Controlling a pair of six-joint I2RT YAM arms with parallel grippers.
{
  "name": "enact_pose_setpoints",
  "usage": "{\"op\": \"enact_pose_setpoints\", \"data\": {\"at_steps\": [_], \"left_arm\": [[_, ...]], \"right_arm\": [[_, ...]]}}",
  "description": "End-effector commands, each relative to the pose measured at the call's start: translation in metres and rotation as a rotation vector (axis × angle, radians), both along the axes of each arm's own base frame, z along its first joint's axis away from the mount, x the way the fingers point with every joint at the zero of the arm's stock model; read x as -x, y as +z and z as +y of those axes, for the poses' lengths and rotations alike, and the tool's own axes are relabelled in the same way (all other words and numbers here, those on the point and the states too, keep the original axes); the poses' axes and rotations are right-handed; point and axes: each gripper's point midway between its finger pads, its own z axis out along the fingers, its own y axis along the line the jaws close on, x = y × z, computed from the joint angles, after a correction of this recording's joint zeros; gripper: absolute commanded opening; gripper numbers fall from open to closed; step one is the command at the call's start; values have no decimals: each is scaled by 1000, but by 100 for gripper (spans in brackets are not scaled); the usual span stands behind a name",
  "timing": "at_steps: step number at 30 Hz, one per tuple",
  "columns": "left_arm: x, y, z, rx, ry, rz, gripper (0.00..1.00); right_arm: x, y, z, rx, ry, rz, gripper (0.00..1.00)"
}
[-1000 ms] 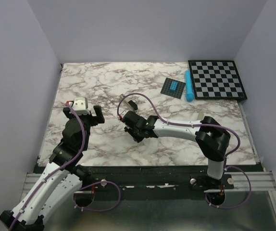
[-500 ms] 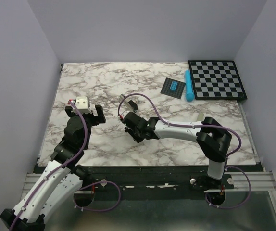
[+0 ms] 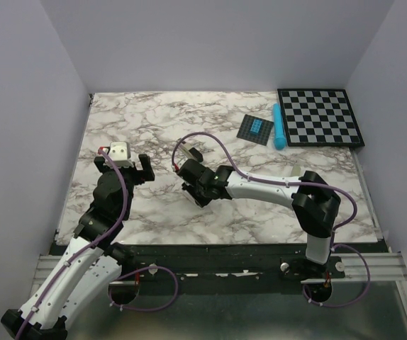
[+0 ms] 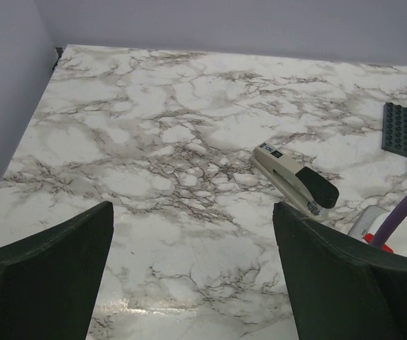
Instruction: Load the staples into the stapler
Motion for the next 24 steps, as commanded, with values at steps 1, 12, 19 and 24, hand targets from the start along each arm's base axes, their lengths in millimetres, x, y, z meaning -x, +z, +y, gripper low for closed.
{"op": "enact_pose_setpoints", "data": {"at_steps": [1, 12, 19, 24], "left_arm": [[1, -2, -1, 9, -9, 2, 99], [1, -4, 0, 8, -7, 7, 99], [1, -3, 1, 10, -3, 5, 99], [1, -1, 3, 14, 3, -2, 99]], "right_arm": [[4, 2, 4, 5, -1, 31, 4], [-24, 34, 17, -35, -46, -66, 5], [-73, 61, -12, -53, -162, -118, 5], [-106, 71, -51, -48, -274, -143, 5]]}}
